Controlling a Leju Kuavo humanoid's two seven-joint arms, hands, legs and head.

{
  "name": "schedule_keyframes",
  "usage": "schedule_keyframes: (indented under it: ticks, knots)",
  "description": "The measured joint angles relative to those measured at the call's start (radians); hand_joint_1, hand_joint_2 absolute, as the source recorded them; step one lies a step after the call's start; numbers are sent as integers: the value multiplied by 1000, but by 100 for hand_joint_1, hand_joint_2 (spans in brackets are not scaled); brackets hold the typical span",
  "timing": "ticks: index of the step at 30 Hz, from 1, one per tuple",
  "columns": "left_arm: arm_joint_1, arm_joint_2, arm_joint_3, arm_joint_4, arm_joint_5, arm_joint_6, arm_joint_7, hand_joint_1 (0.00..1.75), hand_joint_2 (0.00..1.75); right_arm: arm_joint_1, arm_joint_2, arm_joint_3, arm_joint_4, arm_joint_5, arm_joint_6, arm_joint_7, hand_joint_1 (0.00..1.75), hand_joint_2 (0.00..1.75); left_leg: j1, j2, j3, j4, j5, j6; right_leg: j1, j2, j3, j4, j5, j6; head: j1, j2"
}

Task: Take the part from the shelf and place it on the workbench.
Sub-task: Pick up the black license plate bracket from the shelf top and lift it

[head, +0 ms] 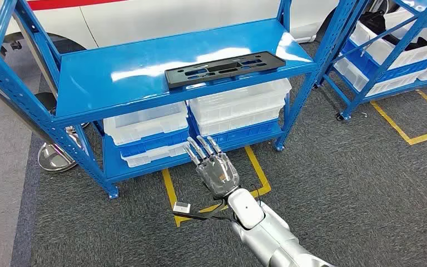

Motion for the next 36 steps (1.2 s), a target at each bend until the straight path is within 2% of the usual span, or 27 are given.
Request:
schedule_keyframes:
  ticks: [4, 11, 24, 28, 31, 33, 34, 36]
  knots:
    - [0, -1, -15, 0, -7, -7, -6, 0, 0, -11, -25, -1, 14, 18, 0, 10, 0, 175, 0, 0, 0, 0, 0, 0, 0, 0, 0, 0, 0, 0, 0, 0]
    - [0, -2, -24, 1, 4, -6, 9, 0, 0, -52, -66, -9, 62, 52, 0, 107, 0, 175, 0, 0, 0, 1, 0, 0, 0, 0, 0, 0, 0, 1, 0, 0]
    - [0, -2, -24, 1, 5, 7, -11, 0, 0, -77, -78, -14, 64, 51, -1, 106, 0, 175, -5, 0, -2, 5, -1, 2, -7, 0, 0, -1, 4, 6, 0, 0]
    - [0, -2, -24, 1, 5, 8, -15, 0, 0, -81, -78, -21, 53, 50, -1, 89, 0, 175, -7, 0, -7, 11, -1, 7, -9, 0, 0, -4, 7, 13, 0, 0]
    - [-1, -3, -24, 1, 5, 10, -17, 0, 0, -81, -78, -30, 35, 50, -1, 76, 0, 175, -3, 0, -7, 0, 4, 25, -9, 0, -5, 7, 20, 27, 0, 0]
    - [-1, -4, -24, 1, 5, 12, -17, 0, 0, -81, -79, -34, 19, 50, -1, 65, 0, 175, 2, 0, 5, -13, 10, 37, -7, -2, -27, 47, 5, 30, 1, 0]
    - [-2, -4, -24, 1, 5, 13, -17, 0, 0, -81, -79, -36, 11, 50, -1, 59, 0, 175, 3, 1, 10, -16, 12, 41, -7, -3, -53, 91, -16, 30, 2, 0]
    - [-2, -4, -24, 1, 4, 14, -17, 0, 0, -76, -79, -37, -3, 50, -1, 49, 0, 175, 1, 0, 13, -16, 10, 44, -7, -4, -129, 213, -62, 31, 2, 0]
